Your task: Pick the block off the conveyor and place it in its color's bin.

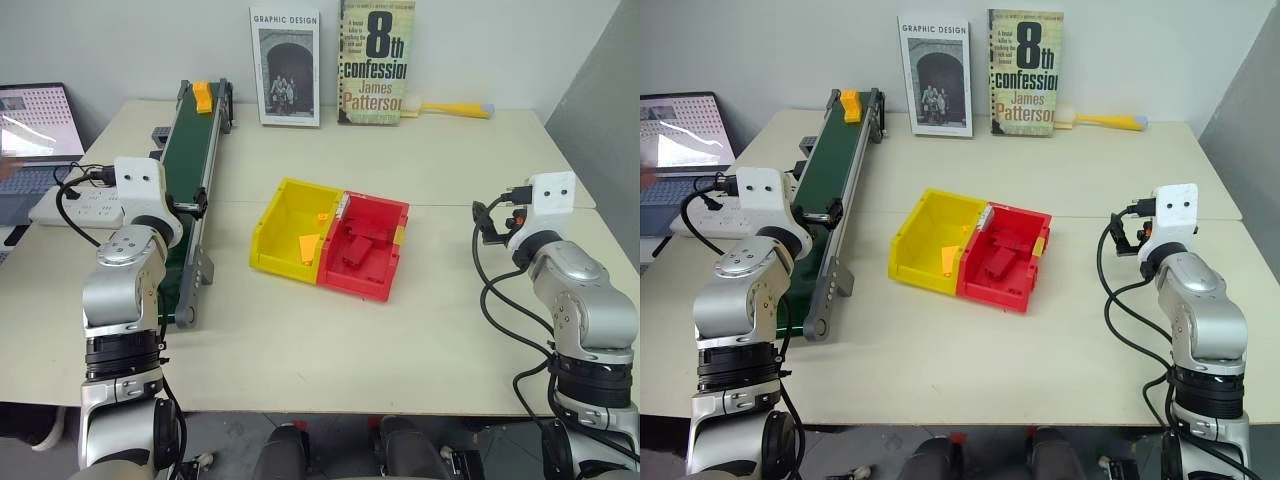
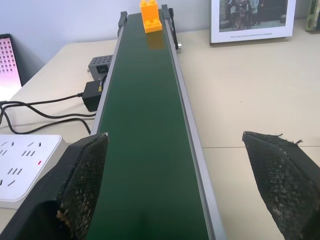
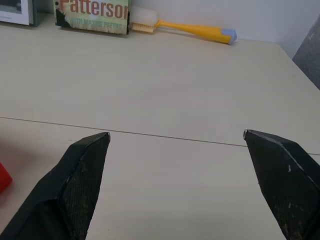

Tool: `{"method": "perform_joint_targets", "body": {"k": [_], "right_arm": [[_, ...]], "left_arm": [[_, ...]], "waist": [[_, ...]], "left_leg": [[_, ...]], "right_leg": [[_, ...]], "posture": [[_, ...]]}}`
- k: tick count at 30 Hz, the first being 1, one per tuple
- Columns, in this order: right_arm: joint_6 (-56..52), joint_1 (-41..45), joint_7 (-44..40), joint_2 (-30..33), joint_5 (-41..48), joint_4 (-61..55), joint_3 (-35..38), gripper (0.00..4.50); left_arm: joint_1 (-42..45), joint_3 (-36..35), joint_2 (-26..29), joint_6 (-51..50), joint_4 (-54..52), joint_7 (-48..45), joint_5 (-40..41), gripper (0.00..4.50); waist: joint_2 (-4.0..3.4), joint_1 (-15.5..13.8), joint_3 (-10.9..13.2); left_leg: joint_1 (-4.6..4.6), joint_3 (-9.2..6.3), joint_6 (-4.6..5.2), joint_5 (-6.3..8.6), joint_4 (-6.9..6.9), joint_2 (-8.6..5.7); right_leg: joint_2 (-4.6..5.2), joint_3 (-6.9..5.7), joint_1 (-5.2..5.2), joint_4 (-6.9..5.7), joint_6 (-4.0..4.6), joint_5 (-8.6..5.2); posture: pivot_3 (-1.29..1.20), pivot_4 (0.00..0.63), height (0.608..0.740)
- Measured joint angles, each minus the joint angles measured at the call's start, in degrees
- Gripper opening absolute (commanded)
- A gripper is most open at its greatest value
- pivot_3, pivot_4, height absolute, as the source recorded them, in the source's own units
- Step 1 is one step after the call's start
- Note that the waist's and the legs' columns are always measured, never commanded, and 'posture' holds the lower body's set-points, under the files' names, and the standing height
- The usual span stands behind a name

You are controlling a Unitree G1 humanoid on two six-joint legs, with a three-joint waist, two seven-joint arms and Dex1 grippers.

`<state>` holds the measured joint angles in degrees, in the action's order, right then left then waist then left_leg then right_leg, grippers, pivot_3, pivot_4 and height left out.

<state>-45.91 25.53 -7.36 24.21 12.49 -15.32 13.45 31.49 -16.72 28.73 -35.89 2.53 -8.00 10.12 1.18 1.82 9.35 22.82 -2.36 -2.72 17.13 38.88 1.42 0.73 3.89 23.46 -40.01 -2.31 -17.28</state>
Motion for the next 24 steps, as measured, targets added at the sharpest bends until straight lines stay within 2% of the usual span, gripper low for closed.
{"method": "perform_joint_targets", "body": {"k": [12, 18, 24], "right_arm": [[0.64, 2.29, -2.74, 1.44, 0.13, 1.94, -1.25, 4.5], [3.2, 7.8, -16.25, 6.6, 4.3, 4.5, -4.84, 4.5], [4.33, 13.73, -37.47, 12.39, 12.64, 4.7, -10.81, 4.5]], "left_arm": [[-1.59, -2.3, -0.3, -0.38, -3.3, 2.04, 0.62, 4.46], [-1.78, -2.83, -1.16, -1.11, -4.18, 2.41, 1.41, 4.46], [-1.76, -2.74, -1.2, -1.22, -3.86, 2.24, 1.8, 4.46]], "waist": [[0.0, 0.01, 0.0], [0.0, 0.05, 0.0], [-0.01, 0.02, 0.01]], "left_leg": [[-0.01, 0.0, 0.01, 0.01, 0.02, -0.01], [-0.01, -0.08, 0.03, 0.01, 0.02, 0.02], [-0.01, -0.21, 0.04, 0.02, 0.03, 0.01]], "right_leg": [[0.0, 0.0, -0.02, 0.0, 0.0, 0.0], [-0.04, -0.08, -0.04, 0.02, 0.0, 0.0], [-0.04, -0.17, -0.09, 0.06, 0.0, 0.0]], "posture": [[0.0, 0.15, 0.74], [0.0, 0.15, 0.74], [0.0, 0.15, 0.74]]}}
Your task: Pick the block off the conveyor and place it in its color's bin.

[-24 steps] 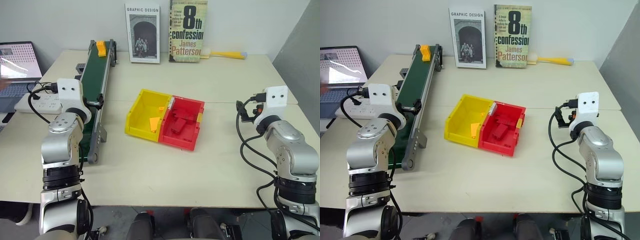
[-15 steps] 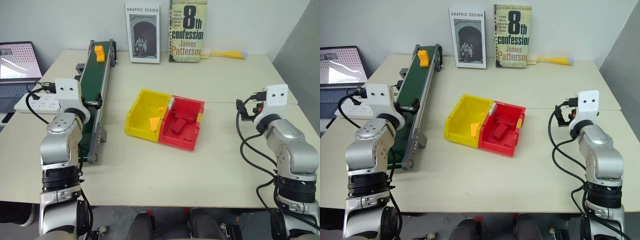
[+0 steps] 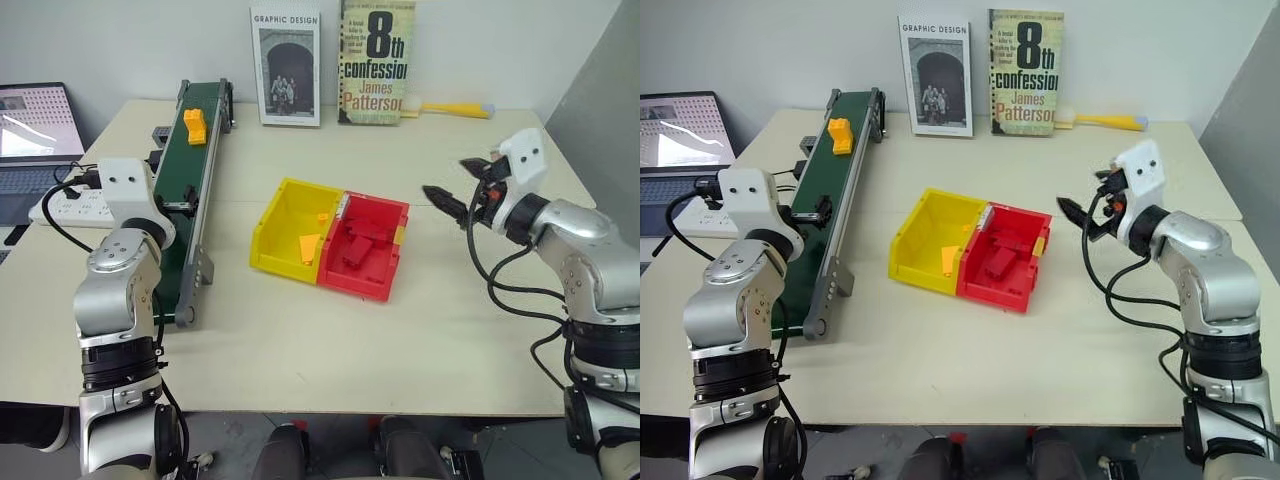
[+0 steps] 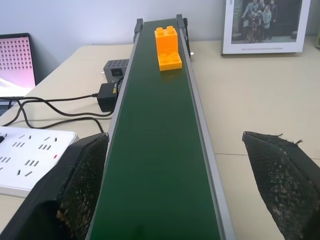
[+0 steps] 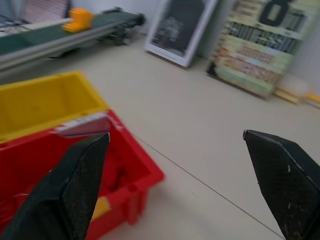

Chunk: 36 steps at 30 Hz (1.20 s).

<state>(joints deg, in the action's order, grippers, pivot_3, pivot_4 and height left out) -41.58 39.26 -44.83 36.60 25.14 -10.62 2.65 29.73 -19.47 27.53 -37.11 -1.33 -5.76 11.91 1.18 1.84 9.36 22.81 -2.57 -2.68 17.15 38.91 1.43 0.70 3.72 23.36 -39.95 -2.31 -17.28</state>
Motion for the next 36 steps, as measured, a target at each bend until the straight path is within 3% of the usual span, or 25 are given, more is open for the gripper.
{"method": "perform_joint_targets", "body": {"k": [3, 9, 32, 36], "right_arm": [[-0.19, 4.4, -8.13, 1.75, 3.38, -0.27, -2.15, 4.5], [-0.79, 5.8, -12.42, 2.12, 5.18, -0.05, -4.63, 4.5], [-5.34, 6.18, -10.8, 2.12, 8.3, -4.83, -4.63, 4.5], [-6.19, 5.63, -9.84, 2.37, 9.21, -5.59, -3.92, 4.5]], "left_arm": [[0.27, 0.12, 0.0, -0.01, 1.3, -0.01, 0.07, 4.46], [0.68, 0.09, 0.03, 0.0, 2.96, 0.01, 0.24, 4.46], [3.4, 1.16, 0.14, 2.91, 10.15, -0.64, 0.0, 4.46], [4.13, 1.33, -0.01, 4.11, 11.41, -0.58, -0.12, 3.81]], "waist": [[0.0, -0.01, 0.0], [0.02, -0.13, -0.01], [0.02, -0.16, -0.01], [0.02, -0.16, -0.01]], "left_leg": [[-0.01, -0.18, 0.01, 0.01, 0.02, 0.01], [0.03, -0.26, 0.0, 0.0, 0.03, -0.01], [0.04, -0.32, -0.01, 0.0, 0.03, -0.01], [0.05, -0.31, -0.01, 0.0, 0.03, -0.01]], "right_leg": [[0.0, -0.15, -0.08, 0.01, 0.0, 0.0], [0.13, -0.21, -0.09, 0.03, 0.0, 0.0], [0.26, -0.29, -0.09, 0.03, 0.0, 0.0], [0.27, -0.29, -0.09, 0.04, 0.0, 0.0]], "posture": [[0.0, 0.15, 0.74], [0.0, 0.15, 0.74], [0.0, 0.15, 0.74], [0.0, 0.15, 0.74]]}}
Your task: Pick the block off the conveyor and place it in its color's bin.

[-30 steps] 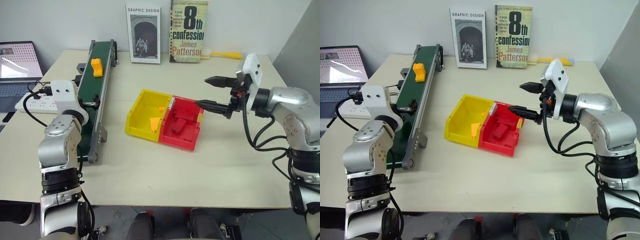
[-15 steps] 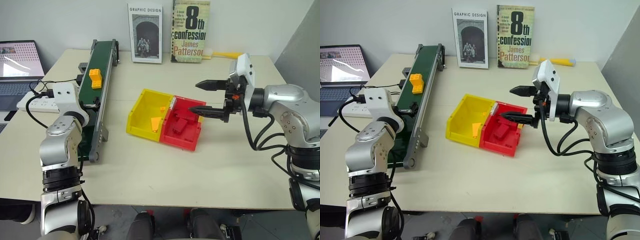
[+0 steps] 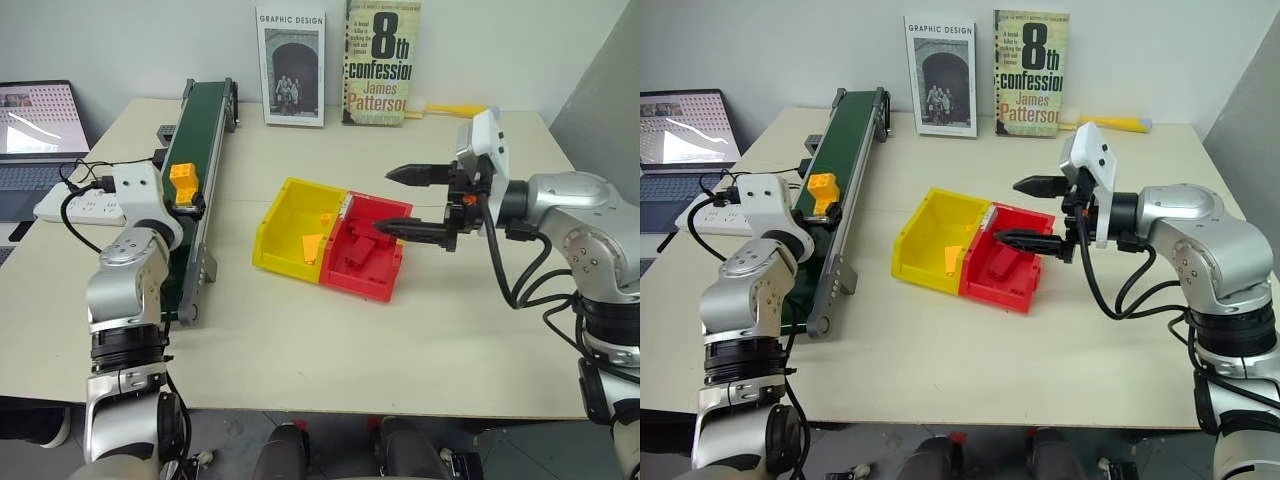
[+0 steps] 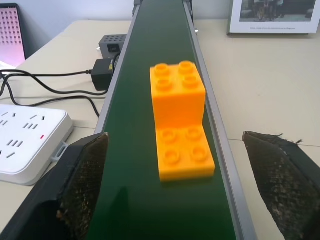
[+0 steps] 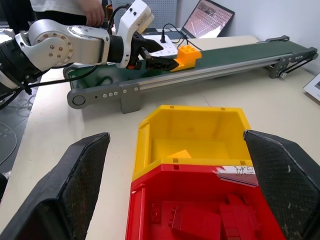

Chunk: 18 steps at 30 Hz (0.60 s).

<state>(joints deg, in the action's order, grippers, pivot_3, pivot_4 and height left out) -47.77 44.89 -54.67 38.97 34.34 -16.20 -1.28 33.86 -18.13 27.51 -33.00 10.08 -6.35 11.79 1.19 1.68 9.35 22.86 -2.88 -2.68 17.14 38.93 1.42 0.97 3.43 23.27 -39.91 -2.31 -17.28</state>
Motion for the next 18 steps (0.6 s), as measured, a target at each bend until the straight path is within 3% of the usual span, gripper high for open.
{"method": "perform_joint_targets", "body": {"k": [11, 18], "right_arm": [[-0.68, -0.7, 1.48, 1.25, 0.88, -1.21, 0.21, 4.5], [-0.73, -0.75, 3.06, 1.35, 0.88, -1.38, 0.34, 4.5]], "left_arm": [[0.73, -0.27, -0.98, 0.41, 1.0, 0.89, 1.13, 1.61], [2.16, 0.22, -1.48, -1.9, 0.48, -0.92, 3.44, 1.52]], "waist": [[0.0, -0.01, 0.0], [0.0, -0.01, 0.0]], "left_leg": [[0.0, 0.0, 0.0, 0.0, 0.0, 0.0], [0.01, -0.01, 0.0, 0.0, 0.0, -0.01]], "right_leg": [[0.0, 0.0, 0.0, 0.0, 0.0, 0.0], [-0.01, -0.02, 0.0, 0.0, 0.0, 0.0]], "posture": [[0.0, 0.15, 0.74], [0.0, 0.15, 0.74]]}}
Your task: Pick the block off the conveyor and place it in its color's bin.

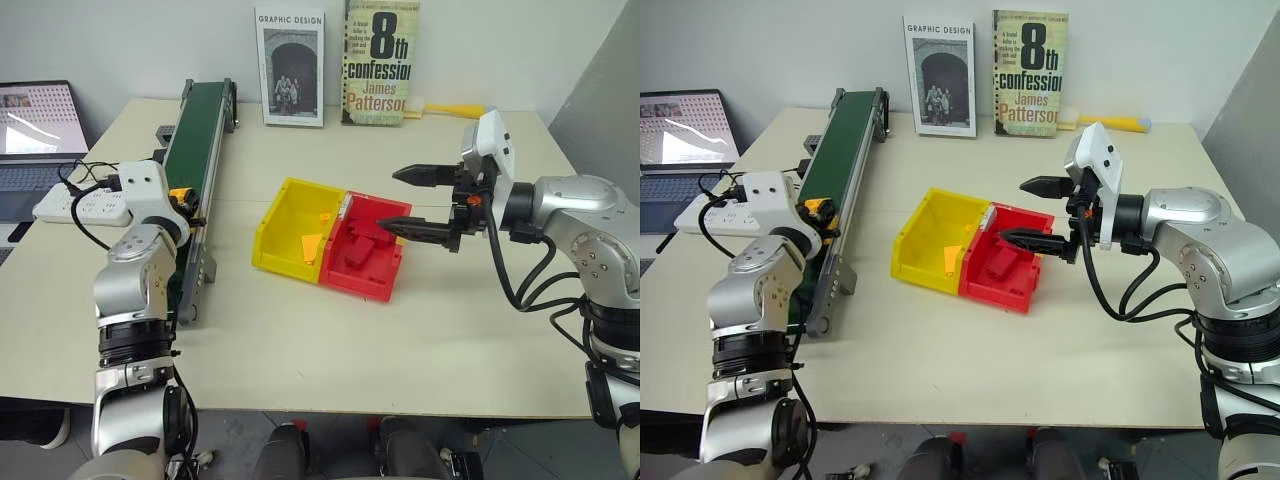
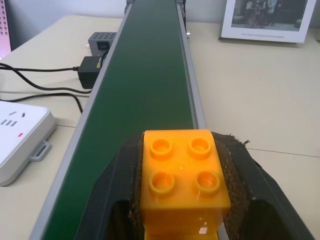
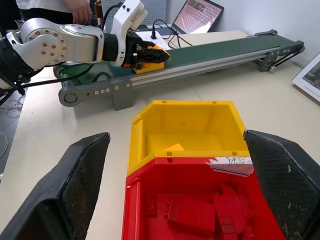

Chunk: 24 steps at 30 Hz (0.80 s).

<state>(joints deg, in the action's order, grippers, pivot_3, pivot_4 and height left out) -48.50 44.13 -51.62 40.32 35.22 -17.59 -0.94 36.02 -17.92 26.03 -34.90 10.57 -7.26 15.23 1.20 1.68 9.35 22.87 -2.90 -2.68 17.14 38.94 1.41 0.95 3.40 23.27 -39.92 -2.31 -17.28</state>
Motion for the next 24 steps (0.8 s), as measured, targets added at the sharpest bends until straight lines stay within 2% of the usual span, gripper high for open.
{"method": "perform_joint_targets", "body": {"k": [3, 6, 9, 13, 15, 16, 24], "right_arm": [[-0.13, -0.54, 0.75, 2.35, -0.93, -1.06, -0.04, 4.5], [-1.64, -2.22, 2.69, 6.41, -3.01, -4.2, -0.19, 4.5], [-4.99, -4.47, 5.33, 6.71, -2.28, -8.3, 0.31, 4.5], [-9.74, -6.72, 8.96, 5.98, 0.32, -14.59, 1.88, 4.5], [-11.08, -6.73, 10.59, 5.55, 1.5, -16.29, 2.14, 4.5], [-11.74, -6.76, 11.23, 5.45, 2.0, -16.56, 2.45, 4.5], [-13.27, -7.7, 14.26, 5.4, 2.68, -16.88, 4.34, 4.5]], "left_arm": [[2.25, 3.18, -0.05, -2.2, -2.73, -5.17, 2.13, 1.52], [5.19, 9.51, 0.38, -5.09, -6.15, -13.92, 4.38, 1.52], [6.6, 16.09, 0.51, -6.57, -8.78, -21.84, 5.84, 1.52], [6.76, 22.54, 0.0, -5.48, -6.62, -26.73, 4.19, 1.52], [6.81, 23.53, -0.18, -4.36, -4.51, -27.47, 3.36, 2.23], [6.96, 23.53, -0.21, -3.78, -3.47, -27.74, 2.93, 2.36], [8.6, 23.51, -0.04, -1.72, -0.52, -29.77, 0.78, 4.35]], "waist": [[0.01, -0.32, 0.01], [0.01, -0.6, 0.01], [0.01, -0.08, 0.01], [-0.02, 0.38, 0.02], [-0.02, 0.38, 0.02], [-0.02, 0.3, 0.02], [-0.02, 0.01, 0.02]], "left_leg": [[0.07, -0.11, -0.1, -0.06, 0.01, -0.1], [0.13, -0.11, -0.18, -0.11, 0.0, -0.17], [0.1, -0.06, -0.18, -0.11, -0.02, -0.16], [0.01, 0.01, -0.08, -0.06, -0.03, -0.1], [-0.01, -0.03, 0.03, 0.0, -0.01, -0.09], [-0.02, -0.05, 0.03, 0.0, 0.0, -0.07], [0.03, -0.05, 0.04, -0.01, 0.0, -0.05]], "right_leg": [[-0.02, -0.15, 0.0, 0.05, -0.01, 0.0], [-0.01, -0.16, -0.04, 0.18, -0.01, -0.01], [-0.03, -0.09, -0.05, 0.18, -0.02, -0.01], [-0.22, 0.04, -0.04, 0.11, -0.02, -0.01], [-0.34, 0.06, -0.04, 0.04, -0.01, -0.01], [-0.37, 0.05, -0.04, 0.02, -0.01, -0.01], [-0.38, 0.07, -0.04, 0.06, -0.01, -0.01]], "posture": [[0.0, 0.15, 0.74], [0.0, 0.15, 0.74], [0.0, 0.15, 0.74], [0.0, 0.15, 0.74], [0.0, 0.15, 0.74], [0.0, 0.15, 0.74], [0.0, 0.15, 0.74]]}}
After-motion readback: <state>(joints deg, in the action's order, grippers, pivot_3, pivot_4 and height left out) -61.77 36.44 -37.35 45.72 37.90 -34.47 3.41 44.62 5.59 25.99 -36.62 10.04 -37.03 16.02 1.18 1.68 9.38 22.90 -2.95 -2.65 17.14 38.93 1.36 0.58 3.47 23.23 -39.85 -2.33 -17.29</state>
